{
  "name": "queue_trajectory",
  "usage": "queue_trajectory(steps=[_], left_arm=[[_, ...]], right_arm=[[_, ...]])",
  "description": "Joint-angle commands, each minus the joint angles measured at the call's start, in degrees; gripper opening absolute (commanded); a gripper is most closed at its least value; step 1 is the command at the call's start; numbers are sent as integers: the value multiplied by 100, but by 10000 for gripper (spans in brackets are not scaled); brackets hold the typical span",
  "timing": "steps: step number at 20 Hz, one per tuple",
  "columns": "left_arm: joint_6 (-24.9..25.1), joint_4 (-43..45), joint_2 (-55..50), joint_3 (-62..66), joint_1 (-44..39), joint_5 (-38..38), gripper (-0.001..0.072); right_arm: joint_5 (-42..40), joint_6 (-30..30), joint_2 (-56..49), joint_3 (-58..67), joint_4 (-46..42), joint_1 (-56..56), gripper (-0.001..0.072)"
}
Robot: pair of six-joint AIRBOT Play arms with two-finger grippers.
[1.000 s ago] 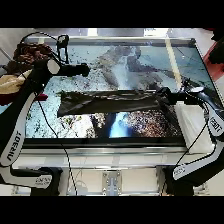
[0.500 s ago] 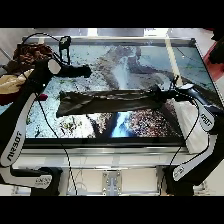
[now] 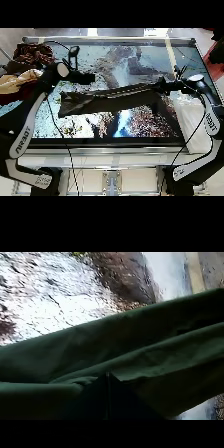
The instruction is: Fold the shirts.
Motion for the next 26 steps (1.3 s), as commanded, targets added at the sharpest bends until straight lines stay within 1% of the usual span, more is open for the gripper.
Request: queue_trajectory(steps=[1,2,3,5,8,10,12,13,15,16,18,21,23,26], left_arm=[[2,-127,-756,0,-719,339,9],[-85,-129,-977,2,-944,533,9],[-282,-136,-1196,4,-1134,726,9],[-442,-297,-1552,11,-1375,870,9],[-343,-682,-1884,101,-1495,717,9],[-286,-796,-1902,179,-1491,684,9],[-199,-658,-1873,564,-1379,57,10],[-15,-544,-1801,835,-1276,-396,10],[59,-72,-1486,1274,-1012,-988,11],[122,177,-1237,1416,-850,-1137,11],[114,1032,-564,1576,-487,-1283,11],[35,2199,437,1582,72,-1447,11],[-17,2529,970,1582,463,-1471,11],[-9,2590,1517,1582,962,-1462,11]], right_arm=[[527,455,629,269,-616,11,41],[616,551,800,306,-691,50,41],[688,560,944,339,-719,101,41],[726,621,1200,356,-741,267,41],[737,691,1390,452,-887,732,41],[634,752,1397,597,-1034,1165,41],[382,861,1394,734,-1202,1604,40],[247,979,1394,769,-1296,1821,40],[57,1141,1381,767,-1351,2192,40],[-28,1211,1368,767,-1384,2376,40],[-402,1362,1355,767,-1449,2763,40],[-1193,1622,1303,767,-1427,3362,39],[-1604,1740,1143,767,-1281,3781,39],[-2234,1735,671,769,-774,4354,38]])
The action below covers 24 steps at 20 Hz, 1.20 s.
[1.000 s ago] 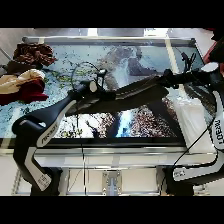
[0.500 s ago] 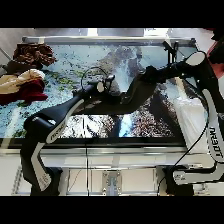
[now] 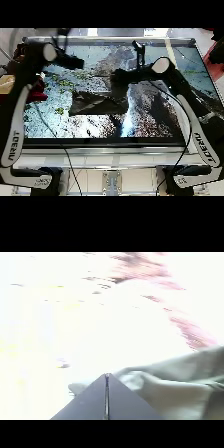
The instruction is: Fold the shirts.
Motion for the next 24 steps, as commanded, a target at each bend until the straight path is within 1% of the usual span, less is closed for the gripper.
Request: queue_trajectory(steps=[1,3,5,6,8,9,10,11,13,15,17,20,21,22,23,24], left_arm=[[-11,448,719,35,603,-61,11],[-17,442,872,35,804,-96,12],[-17,437,914,35,876,-105,11],[-15,437,914,35,872,-103,11],[-13,358,914,35,872,-92,11],[-13,361,914,35,872,-92,11],[-2,361,914,35,872,-98,12],[4,363,914,35,872,-103,11],[4,363,914,35,872,-122,11],[4,363,914,35,872,-190,11],[2,363,914,35,872,-247,12],[-4,356,914,35,872,-251,12],[-31,356,914,35,872,-249,11],[-46,328,914,35,872,-236,11],[-46,291,914,35,872,-221,12],[-52,258,914,35,872,-197,11]], right_arm=[[-881,98,-511,4,501,678,38],[-1174,98,-914,4,769,916,38],[-1598,22,-1296,4,1237,1091,38],[-1808,-238,-1469,7,1609,1169,39],[-1847,-1128,-1740,48,2677,1296,52],[-1803,-1617,-1779,48,3167,1331,199],[-1690,-1893,-1773,68,3480,1318,462],[-1504,-2017,-1766,149,3569,1231,486],[-892,-2055,-1716,378,3318,846,486],[-96,-1928,-1617,533,2850,214,484],[586,-1248,-1508,529,1958,-514,481],[1462,-225,-1508,411,291,-1272,486],[1576,-133,-1515,308,-63,-1384,487],[1561,-131,-1515,157,-203,-1462,496],[1427,-140,-1526,13,-175,-1510,553],[1257,-184,-1554,-114,-127,-1523,564]])
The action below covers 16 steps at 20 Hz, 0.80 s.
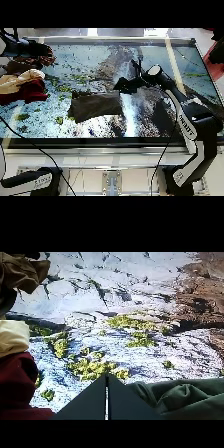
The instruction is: Fold the shirts.
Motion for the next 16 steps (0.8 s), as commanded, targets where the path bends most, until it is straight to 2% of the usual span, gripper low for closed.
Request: queue_trajectory(steps=[1,2,4,8,14,15,16], left_arm=[[-44,-85,4,4,2,79,11],[-44,-98,4,4,2,129,11],[-42,-101,4,4,2,136,11],[-33,-90,4,4,2,133,11],[-15,-66,4,4,2,133,11],[-15,-66,4,4,2,131,11],[-15,-66,4,4,2,127,11]], right_arm=[[24,225,-85,-352,-579,-291,568],[-57,221,-184,-374,-501,-271,619],[-184,28,-417,-372,-98,-229,628],[-533,-632,-887,-372,1255,-39,637],[-761,-807,-1093,-369,1434,457,633],[-756,-809,-1093,-343,1432,498,551],[-780,-815,-1086,-304,1480,516,328]])
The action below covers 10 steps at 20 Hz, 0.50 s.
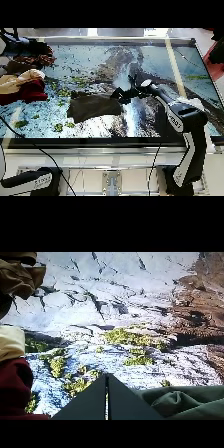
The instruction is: Fold the shirts.
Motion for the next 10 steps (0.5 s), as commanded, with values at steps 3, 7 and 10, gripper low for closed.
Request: queue_trajectory(steps=[3,7,10], left_arm=[[11,48,4,4,2,-76,11],[9,57,4,4,2,-260,11],[0,28,4,4,2,-348,11]], right_arm=[[79,-376,22,463,573,44,42],[188,538,728,1204,-730,-695,41],[581,1443,1703,1327,-2664,-1648,41]])
